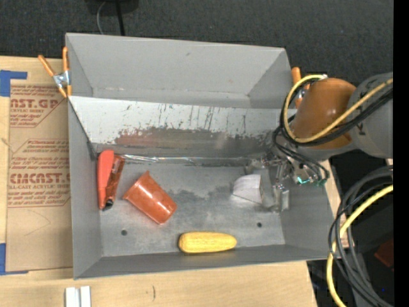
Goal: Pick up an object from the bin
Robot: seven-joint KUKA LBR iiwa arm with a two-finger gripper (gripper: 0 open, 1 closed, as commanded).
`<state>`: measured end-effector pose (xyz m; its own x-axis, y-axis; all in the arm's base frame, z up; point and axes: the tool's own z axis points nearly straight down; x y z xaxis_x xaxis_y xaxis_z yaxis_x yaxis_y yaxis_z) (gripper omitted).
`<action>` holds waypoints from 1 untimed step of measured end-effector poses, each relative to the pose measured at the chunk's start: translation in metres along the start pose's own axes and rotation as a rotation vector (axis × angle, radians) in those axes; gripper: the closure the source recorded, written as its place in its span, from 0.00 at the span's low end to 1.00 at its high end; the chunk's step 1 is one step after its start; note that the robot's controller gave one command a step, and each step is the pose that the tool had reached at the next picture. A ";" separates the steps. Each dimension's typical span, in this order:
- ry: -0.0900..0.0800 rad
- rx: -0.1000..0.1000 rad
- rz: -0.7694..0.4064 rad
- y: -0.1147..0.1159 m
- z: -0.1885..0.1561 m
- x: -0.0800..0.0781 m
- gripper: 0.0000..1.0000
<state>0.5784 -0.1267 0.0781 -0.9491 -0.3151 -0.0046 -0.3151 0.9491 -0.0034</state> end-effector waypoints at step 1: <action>0.000 0.000 0.000 0.000 0.000 0.000 0.00</action>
Offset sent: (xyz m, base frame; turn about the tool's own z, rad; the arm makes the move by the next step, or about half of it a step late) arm 0.0086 0.0247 -0.0047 -0.1513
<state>0.5784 -0.1267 0.0780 -0.9490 -0.3151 -0.0046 -0.3151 0.9491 -0.0033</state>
